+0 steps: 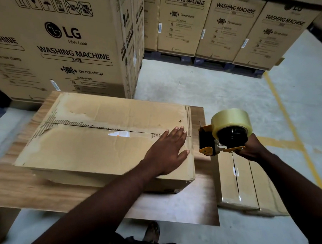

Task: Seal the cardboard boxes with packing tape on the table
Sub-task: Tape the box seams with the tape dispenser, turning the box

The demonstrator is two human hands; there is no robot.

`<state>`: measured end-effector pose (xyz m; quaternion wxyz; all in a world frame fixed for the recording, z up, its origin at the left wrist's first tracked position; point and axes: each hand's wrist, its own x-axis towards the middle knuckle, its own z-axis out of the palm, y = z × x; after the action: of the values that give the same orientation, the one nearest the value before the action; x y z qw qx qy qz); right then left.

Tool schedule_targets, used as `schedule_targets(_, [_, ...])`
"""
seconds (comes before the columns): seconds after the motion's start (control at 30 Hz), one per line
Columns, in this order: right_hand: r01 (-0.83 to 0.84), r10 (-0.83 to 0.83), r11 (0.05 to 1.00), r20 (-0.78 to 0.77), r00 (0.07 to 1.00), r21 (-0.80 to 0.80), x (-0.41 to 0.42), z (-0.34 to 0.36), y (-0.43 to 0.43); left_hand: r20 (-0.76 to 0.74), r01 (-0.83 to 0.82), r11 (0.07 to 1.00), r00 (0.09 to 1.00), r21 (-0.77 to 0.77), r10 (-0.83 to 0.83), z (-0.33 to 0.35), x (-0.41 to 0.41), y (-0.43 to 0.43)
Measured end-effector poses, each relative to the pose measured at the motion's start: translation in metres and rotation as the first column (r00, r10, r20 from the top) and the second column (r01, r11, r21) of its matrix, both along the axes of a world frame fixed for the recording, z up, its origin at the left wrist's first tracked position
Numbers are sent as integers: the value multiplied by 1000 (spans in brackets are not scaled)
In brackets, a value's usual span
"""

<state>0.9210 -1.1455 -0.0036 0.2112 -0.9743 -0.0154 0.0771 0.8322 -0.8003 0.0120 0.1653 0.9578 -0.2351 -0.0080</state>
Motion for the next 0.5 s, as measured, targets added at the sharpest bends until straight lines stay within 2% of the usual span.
schedule_targets(0.03, [114,-108,990,-66,992,86,1,-2,4,2,2,1000,1000,4,-2,0,0,-1])
schedule_targets(0.07, [125,-109,985,-130,985,121,1,-5,4,0,3,1000,1000,5,-3,0,0,-1])
schedule_targets(0.1, [66,-56,992,-98,994,103,2,-1,7,-1,1,1000,1000,6,-1,0,0,-2])
schedule_targets(0.13, [-46,47,999,-16,999,18,1,5,15,0,-2,1000,1000,6,2,0,0,-1])
schedule_targets(0.17, [-66,67,997,-31,997,32,-3,11,24,-1,-6,1000,1000,8,6,0,0,-2])
schedule_targets(0.2, [-164,165,986,-71,984,22,-4,12,25,-2,-9,1000,1000,13,9,0,1,-2])
schedule_targets(0.27, [-245,240,969,-211,948,3,1,11,22,-6,-15,1000,1000,22,15,-1,2,-2])
schedule_targets(0.33, [-323,314,941,-98,944,-102,-1,18,28,-5,-16,1000,1000,26,16,-2,2,-3])
schedule_targets(0.4, [-354,356,928,-6,935,-113,3,19,25,1,-13,999,1000,32,13,-2,2,-4])
schedule_targets(0.5, [-335,335,932,-25,942,-136,6,20,23,2,-11,1000,1000,28,11,-2,1,-5])
